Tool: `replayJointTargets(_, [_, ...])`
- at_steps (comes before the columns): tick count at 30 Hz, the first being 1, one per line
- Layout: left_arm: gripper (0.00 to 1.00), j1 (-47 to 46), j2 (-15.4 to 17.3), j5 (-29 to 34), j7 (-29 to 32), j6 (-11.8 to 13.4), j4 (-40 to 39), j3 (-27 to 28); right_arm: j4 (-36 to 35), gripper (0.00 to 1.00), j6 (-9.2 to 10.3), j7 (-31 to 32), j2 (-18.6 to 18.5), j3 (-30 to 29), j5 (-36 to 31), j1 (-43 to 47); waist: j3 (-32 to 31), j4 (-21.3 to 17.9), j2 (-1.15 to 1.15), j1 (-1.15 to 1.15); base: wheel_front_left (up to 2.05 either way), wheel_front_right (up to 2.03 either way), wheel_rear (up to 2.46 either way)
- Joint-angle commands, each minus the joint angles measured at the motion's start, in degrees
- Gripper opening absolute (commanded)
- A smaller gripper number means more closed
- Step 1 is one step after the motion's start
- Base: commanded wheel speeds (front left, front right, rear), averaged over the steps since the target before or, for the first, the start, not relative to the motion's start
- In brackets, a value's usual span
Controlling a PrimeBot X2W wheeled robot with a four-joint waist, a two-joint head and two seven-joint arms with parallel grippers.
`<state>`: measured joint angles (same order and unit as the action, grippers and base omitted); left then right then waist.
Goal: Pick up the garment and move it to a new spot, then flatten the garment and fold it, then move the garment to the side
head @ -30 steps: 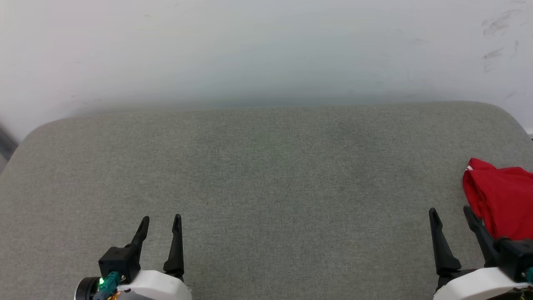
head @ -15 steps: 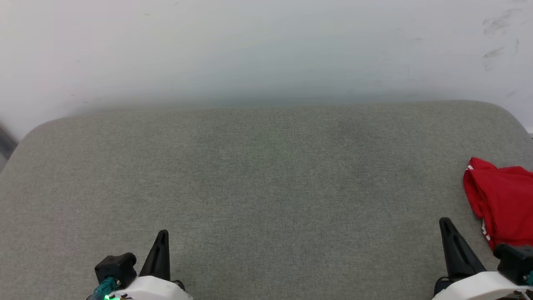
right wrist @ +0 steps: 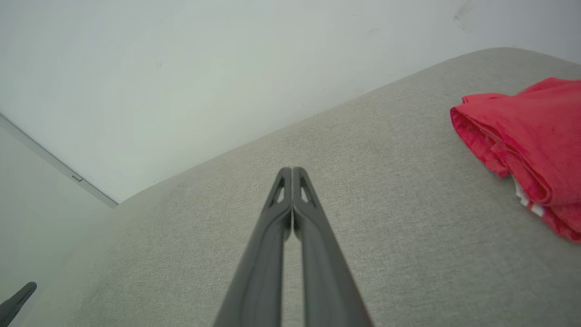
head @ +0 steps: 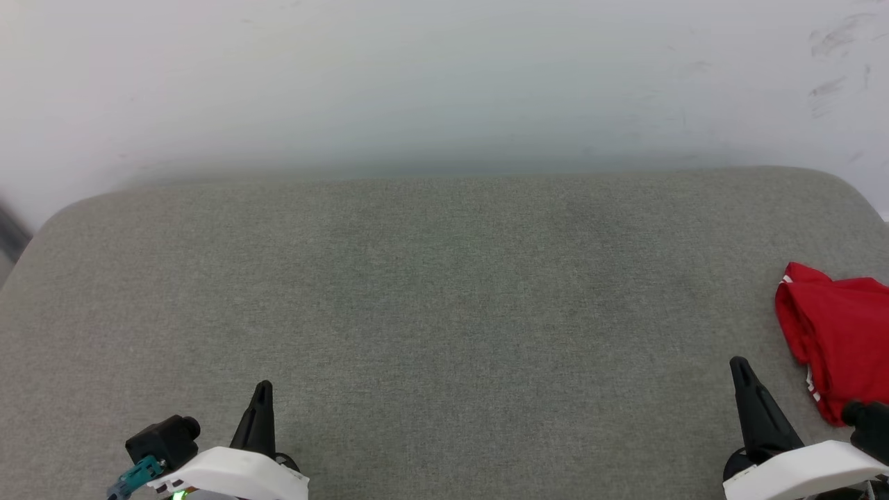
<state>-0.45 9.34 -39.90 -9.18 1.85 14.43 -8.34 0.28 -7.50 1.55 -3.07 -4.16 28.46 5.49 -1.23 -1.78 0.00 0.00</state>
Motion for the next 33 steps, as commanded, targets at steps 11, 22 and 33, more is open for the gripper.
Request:
replayJointTargets(11, [0.0,-2.6,-1.0,-9.6,2.8,-1.9,-0.8,3.1,1.9,0.0,0.0,0.6,-0.5,-0.2,12.0,-3.5,0.2,0.2,0.0,0.0,0.0,0.0,0.0])
replayJointTargets(22, [0.0,-3.2,-1.9,-16.8,5.0,-3.2,-0.8,5.1,3.8,0.0,0.0,1.2,-0.5,-0.4,20.9,-5.0,0.3,0.4,0.0,0.0,0.0,0.0,0.0])
replayJointTargets(33, [0.0,-3.8,-2.8,-23.3,6.9,-4.4,-0.7,6.9,5.6,0.0,0.0,1.8,-0.5,-0.6,28.9,-6.3,0.5,0.6,0.0,0.0,0.0,0.0,0.0])
